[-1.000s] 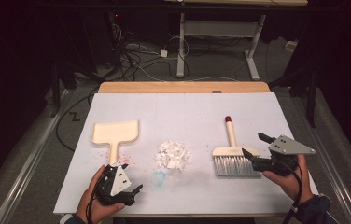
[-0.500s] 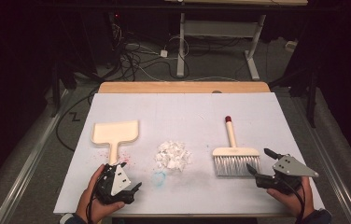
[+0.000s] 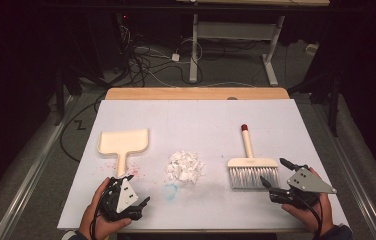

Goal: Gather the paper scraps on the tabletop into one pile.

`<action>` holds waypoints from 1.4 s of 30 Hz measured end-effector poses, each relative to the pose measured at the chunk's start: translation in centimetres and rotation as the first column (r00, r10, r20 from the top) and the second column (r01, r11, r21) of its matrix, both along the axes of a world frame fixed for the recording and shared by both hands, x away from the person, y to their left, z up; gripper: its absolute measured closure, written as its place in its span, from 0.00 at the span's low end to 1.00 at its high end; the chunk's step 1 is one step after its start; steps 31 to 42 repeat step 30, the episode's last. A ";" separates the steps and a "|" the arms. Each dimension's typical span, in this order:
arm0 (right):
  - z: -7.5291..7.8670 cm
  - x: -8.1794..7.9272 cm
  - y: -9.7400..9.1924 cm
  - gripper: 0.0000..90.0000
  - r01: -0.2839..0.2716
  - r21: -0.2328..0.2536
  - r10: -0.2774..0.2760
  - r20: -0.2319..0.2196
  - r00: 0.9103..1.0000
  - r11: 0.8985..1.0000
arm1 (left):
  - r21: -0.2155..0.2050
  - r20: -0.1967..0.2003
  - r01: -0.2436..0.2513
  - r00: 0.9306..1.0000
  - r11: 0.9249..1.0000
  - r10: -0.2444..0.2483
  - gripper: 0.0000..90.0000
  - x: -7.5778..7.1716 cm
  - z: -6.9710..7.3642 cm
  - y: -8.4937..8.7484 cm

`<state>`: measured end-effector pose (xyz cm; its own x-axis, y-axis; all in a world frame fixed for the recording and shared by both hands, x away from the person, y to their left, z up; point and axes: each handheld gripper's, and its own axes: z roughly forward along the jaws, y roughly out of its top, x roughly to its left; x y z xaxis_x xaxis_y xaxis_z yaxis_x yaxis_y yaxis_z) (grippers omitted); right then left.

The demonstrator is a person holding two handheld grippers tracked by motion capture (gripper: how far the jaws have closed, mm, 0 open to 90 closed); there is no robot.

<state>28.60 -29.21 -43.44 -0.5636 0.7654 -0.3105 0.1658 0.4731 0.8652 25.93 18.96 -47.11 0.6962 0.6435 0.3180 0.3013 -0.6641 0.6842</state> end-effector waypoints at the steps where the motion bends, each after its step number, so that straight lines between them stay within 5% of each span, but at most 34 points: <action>1: 0.0 0.0 0.0 0.22 0.001 -0.004 -0.001 -0.003 1.000 1.000 | 0.002 0.000 0.000 1.000 1.000 0.000 0.18 0.0 0.0 0.0; 42: 0.0 0.0 -0.4 0.22 0.004 0.002 -0.004 -0.009 1.000 1.000 | 0.013 -0.012 0.005 1.000 1.000 -0.005 0.18 0.3 -0.1 -0.4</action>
